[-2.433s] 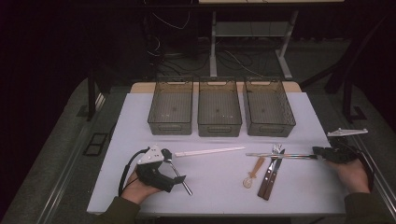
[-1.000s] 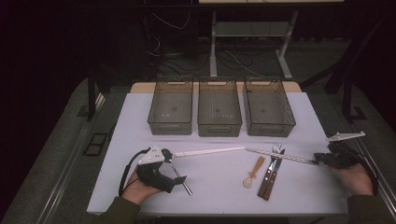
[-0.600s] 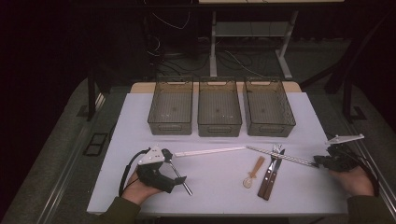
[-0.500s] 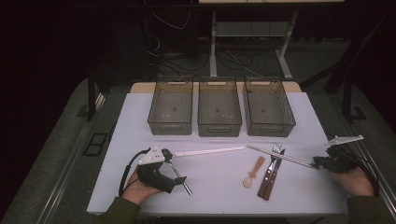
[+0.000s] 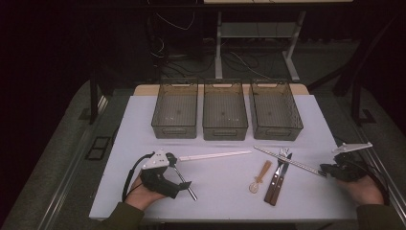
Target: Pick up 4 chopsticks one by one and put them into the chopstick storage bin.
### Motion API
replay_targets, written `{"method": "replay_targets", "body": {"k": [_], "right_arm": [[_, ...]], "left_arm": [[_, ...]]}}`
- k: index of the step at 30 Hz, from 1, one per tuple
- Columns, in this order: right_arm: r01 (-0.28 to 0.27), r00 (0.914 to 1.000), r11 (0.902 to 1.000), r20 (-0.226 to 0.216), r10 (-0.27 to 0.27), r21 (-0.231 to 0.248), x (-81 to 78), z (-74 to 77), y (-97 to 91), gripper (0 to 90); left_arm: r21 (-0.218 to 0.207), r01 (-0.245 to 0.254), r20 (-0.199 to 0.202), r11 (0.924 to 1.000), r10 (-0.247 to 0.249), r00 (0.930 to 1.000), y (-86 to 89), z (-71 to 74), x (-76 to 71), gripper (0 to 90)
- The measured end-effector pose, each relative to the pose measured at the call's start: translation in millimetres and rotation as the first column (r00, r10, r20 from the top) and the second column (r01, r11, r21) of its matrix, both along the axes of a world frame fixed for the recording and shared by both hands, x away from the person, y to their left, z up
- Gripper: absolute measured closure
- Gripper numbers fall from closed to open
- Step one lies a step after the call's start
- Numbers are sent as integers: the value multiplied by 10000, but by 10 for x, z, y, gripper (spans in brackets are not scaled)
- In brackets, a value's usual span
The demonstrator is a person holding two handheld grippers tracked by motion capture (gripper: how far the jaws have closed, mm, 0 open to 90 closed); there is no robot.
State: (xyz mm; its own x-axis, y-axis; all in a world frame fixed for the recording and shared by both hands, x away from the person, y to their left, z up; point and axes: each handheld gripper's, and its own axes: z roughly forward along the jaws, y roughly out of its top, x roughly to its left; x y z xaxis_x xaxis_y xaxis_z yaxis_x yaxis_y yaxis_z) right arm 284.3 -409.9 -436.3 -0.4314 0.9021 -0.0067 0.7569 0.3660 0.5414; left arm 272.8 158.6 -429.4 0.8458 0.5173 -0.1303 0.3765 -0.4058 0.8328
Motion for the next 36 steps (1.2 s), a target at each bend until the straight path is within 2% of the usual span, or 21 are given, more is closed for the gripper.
{"method": "replay_targets", "body": {"k": [10,24,36], "right_arm": [[-286,9995,9996,-95,287,86,-94,6,23,900],[-967,9950,9952,-249,963,-146,-249,24,138,900],[-1335,9905,9908,-355,1326,-232,-295,35,212,900]], "left_arm": [[35,17,-16,10000,-17,10000,-7,-6,0,3],[27,6,7,10000,-6,10000,-2,-4,-1,3],[29,14,-13,10000,-14,10000,-4,-6,-2,3]]}}
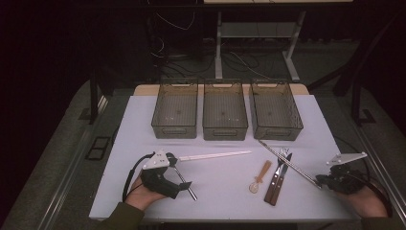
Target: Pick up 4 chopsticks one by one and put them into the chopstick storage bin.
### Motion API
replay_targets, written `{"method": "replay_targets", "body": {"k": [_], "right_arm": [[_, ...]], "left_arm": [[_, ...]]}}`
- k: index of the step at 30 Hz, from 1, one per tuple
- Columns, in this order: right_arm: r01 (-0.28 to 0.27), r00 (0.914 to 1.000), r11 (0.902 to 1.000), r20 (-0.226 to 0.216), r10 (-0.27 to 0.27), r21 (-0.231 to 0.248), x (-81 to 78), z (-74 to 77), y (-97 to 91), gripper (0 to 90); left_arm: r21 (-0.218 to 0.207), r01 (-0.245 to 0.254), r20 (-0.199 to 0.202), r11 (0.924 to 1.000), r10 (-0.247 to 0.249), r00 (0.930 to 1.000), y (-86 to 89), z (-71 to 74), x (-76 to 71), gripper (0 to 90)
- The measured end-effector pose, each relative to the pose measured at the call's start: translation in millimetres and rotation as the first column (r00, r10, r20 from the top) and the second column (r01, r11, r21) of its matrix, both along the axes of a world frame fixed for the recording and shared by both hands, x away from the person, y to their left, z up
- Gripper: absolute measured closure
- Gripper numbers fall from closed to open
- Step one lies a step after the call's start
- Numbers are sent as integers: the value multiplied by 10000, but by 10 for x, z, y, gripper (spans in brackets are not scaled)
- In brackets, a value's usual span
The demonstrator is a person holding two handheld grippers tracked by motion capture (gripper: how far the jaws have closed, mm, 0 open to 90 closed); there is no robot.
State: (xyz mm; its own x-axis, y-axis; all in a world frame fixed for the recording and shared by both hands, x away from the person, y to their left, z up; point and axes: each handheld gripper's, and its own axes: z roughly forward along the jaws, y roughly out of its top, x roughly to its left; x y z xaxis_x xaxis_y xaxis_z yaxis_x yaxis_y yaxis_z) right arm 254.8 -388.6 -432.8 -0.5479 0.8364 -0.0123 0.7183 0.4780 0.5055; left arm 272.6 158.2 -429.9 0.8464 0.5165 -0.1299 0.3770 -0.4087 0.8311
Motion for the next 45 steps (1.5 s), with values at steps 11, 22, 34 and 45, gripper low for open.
{"method": "replay_targets", "body": {"k": [11,22,34,45], "right_arm": [[100,9980,9966,611,-150,821,11,113,-71,761],[-510,9952,9843,907,360,1691,114,163,33,545],[-901,9922,9659,1054,661,2427,427,263,199,510],[-1018,9910,9531,1123,722,2851,599,311,329,517]], "left_arm": [[119,95,20,9999,-95,10000,2,-14,3,3],[55,42,-69,10000,-42,10000,51,-47,16,3],[139,151,19,9998,-151,9999,79,-70,79,3],[210,213,7,9996,-213,9998,62,-64,55,3]]}}
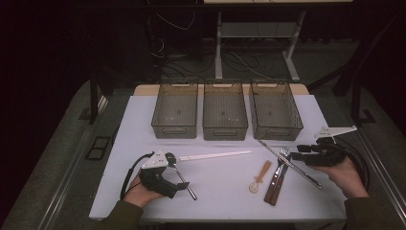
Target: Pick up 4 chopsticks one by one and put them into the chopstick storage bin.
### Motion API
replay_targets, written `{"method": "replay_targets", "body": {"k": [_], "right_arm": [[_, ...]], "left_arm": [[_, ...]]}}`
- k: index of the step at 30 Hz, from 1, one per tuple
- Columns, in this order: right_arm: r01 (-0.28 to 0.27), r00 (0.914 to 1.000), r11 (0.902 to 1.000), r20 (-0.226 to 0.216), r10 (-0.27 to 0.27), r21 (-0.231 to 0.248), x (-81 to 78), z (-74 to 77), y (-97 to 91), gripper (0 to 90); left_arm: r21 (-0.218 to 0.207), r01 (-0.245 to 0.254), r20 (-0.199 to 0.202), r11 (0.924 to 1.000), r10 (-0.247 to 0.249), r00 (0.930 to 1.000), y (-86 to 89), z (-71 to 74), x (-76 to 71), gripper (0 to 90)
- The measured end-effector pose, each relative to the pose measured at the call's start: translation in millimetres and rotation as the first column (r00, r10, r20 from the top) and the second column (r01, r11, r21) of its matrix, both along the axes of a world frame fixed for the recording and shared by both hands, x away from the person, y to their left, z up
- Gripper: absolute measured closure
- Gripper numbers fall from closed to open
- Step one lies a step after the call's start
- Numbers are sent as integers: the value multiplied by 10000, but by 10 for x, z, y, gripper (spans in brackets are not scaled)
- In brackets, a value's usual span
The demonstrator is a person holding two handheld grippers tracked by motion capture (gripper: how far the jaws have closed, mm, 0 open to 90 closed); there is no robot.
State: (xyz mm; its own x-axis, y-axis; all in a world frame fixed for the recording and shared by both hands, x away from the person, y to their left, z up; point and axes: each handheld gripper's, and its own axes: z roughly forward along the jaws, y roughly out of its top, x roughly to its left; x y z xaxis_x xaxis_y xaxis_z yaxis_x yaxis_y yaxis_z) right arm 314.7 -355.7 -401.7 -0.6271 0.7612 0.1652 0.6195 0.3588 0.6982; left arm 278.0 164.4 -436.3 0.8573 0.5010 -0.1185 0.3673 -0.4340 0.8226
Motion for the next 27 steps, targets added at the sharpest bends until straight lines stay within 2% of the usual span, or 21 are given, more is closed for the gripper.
{"method": "replay_targets", "body": {"k": [7,15,21,27], "right_arm": [[-72,9996,10000,-278,73,39,-34,26,-69,595],[-303,9980,9965,-577,258,-783,-52,27,-92,692],[-689,9930,9864,-1057,533,-1494,-60,-10,-85,761],[-1087,9870,9782,-1367,850,-1769,-57,-49,-67,786]], "left_arm": [[-19,-28,5,10000,28,10000,-1,5,-15,3],[-48,-46,-33,10000,46,10000,-2,3,-17,3],[-50,-37,-42,10000,37,10000,1,3,-15,4],[-49,-48,-66,10000,48,10000,3,3,-12,3]]}}
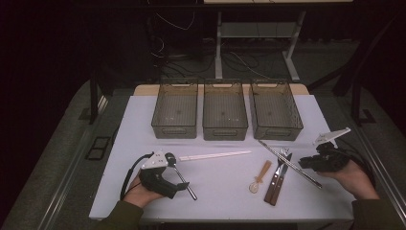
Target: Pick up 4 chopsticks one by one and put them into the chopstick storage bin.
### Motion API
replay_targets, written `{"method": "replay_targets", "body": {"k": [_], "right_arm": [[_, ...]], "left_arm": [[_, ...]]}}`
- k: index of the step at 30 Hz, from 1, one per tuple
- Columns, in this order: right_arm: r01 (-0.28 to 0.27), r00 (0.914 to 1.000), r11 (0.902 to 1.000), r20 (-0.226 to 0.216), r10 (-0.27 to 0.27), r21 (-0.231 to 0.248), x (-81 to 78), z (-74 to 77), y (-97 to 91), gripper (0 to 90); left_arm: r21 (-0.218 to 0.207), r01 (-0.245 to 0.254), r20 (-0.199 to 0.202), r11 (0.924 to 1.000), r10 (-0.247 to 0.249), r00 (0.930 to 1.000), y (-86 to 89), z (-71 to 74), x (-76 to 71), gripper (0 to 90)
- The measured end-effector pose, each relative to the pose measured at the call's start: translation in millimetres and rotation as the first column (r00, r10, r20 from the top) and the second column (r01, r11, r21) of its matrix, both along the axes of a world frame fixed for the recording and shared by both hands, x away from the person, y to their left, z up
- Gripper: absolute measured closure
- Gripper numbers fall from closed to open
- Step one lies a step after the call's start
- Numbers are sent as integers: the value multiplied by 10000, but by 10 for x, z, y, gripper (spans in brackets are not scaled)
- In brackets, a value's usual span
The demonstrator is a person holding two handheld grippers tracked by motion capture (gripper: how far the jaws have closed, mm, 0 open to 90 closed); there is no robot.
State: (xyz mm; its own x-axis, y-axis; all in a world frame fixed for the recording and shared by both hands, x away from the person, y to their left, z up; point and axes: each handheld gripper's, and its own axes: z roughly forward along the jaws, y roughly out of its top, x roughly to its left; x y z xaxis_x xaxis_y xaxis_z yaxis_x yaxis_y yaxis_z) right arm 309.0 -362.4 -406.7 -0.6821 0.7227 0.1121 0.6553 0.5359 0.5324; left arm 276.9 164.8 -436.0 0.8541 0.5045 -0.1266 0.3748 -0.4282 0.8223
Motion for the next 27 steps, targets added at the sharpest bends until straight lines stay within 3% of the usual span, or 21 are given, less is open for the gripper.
{"method": "replay_targets", "body": {"k": [10,27], "right_arm": [[-303,9987,9978,-430,278,-594,6,-75,37,804],[-466,9972,9942,-628,406,-970,17,-128,54,830]], "left_arm": [[-26,-7,-11,10000,7,10000,1,-3,2,3],[-29,-1,-3,10000,1,10000,4,-5,7,3]]}}
